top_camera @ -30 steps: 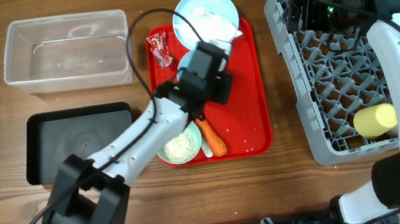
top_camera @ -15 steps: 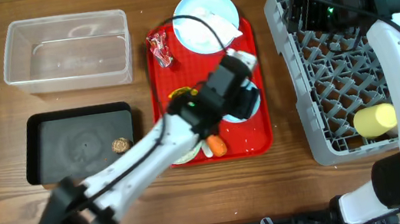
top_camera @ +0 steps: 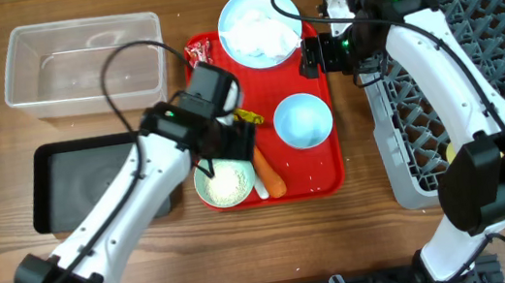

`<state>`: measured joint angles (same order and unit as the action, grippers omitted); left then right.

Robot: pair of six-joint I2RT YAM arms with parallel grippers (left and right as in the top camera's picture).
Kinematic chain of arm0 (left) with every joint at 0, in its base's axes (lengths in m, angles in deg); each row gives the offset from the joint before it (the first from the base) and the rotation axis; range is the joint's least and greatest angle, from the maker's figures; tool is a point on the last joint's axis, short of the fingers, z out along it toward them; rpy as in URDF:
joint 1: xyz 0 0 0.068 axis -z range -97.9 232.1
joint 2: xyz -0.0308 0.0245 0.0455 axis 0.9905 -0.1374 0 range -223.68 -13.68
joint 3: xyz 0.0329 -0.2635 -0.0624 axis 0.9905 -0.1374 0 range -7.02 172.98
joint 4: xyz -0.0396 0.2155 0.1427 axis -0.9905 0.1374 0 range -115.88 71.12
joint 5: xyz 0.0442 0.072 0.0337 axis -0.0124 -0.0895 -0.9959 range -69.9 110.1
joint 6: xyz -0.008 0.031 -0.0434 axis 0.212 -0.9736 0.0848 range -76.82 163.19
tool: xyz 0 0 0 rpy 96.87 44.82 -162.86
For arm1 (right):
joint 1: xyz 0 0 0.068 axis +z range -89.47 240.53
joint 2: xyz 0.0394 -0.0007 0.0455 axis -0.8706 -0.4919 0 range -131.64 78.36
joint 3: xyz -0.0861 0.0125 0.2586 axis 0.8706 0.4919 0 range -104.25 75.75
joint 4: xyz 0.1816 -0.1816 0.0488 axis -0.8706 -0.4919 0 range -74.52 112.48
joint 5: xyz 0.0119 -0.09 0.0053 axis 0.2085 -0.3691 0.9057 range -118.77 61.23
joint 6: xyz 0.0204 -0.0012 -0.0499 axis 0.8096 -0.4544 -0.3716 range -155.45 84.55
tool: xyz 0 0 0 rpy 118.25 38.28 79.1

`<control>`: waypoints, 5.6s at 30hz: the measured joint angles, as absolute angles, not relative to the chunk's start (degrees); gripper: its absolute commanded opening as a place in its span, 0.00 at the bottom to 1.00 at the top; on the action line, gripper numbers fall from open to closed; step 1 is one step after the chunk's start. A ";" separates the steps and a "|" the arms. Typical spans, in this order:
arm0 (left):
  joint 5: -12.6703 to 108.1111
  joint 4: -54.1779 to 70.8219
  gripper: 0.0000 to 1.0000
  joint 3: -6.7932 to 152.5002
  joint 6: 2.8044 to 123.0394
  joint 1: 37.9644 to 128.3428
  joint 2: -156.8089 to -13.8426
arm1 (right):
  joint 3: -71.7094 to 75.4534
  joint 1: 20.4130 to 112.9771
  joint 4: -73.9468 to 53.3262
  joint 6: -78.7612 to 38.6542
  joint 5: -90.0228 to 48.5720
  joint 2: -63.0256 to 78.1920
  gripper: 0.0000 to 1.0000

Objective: Sort waste into correct bins and load items into the dishwasher rack

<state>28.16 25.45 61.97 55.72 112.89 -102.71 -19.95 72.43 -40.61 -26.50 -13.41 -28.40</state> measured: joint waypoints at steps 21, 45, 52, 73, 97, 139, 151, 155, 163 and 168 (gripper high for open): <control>23.98 15.63 0.04 49.03 57.97 123.08 -107.74 | -19.95 72.45 -40.05 -26.52 -14.24 -28.43 0.96; 72.42 24.38 0.04 46.91 53.51 50.75 -88.03 | -19.95 72.43 -39.78 -26.52 -15.58 -28.43 0.96; 100.44 21.60 0.04 40.77 42.98 35.36 -96.11 | -19.95 72.45 -39.81 -26.52 -15.73 -28.43 0.96; 108.66 11.48 0.04 40.37 40.86 35.36 -100.70 | -19.95 72.45 -39.85 -26.52 -15.75 -28.43 0.96; 28.05 3.98 0.79 40.26 55.81 118.42 -97.29 | -19.95 72.45 -39.83 -26.50 -15.73 -28.43 0.97; 21.23 -2.33 0.97 49.20 66.69 104.96 -97.29 | 0.24 72.45 -21.51 -26.33 -11.51 -31.29 0.24; 21.23 -2.20 0.98 49.20 66.69 104.96 -97.29 | 2.87 72.45 -19.63 -26.33 -11.71 -31.29 0.11; 21.23 -2.11 0.98 49.20 66.69 104.96 -97.29 | 3.61 72.45 -17.42 -26.30 -12.02 -31.31 0.04; 21.21 -1.44 1.00 49.20 66.69 104.96 -97.29 | -14.12 68.78 -15.13 -26.33 -35.51 -21.87 0.04; 21.21 -1.24 1.00 49.20 66.69 104.96 -97.29 | -15.25 68.32 12.52 -40.03 -69.00 -22.57 0.05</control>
<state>21.21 -1.24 49.20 66.69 104.96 -97.29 -15.25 68.32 12.52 -40.03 -69.00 -22.57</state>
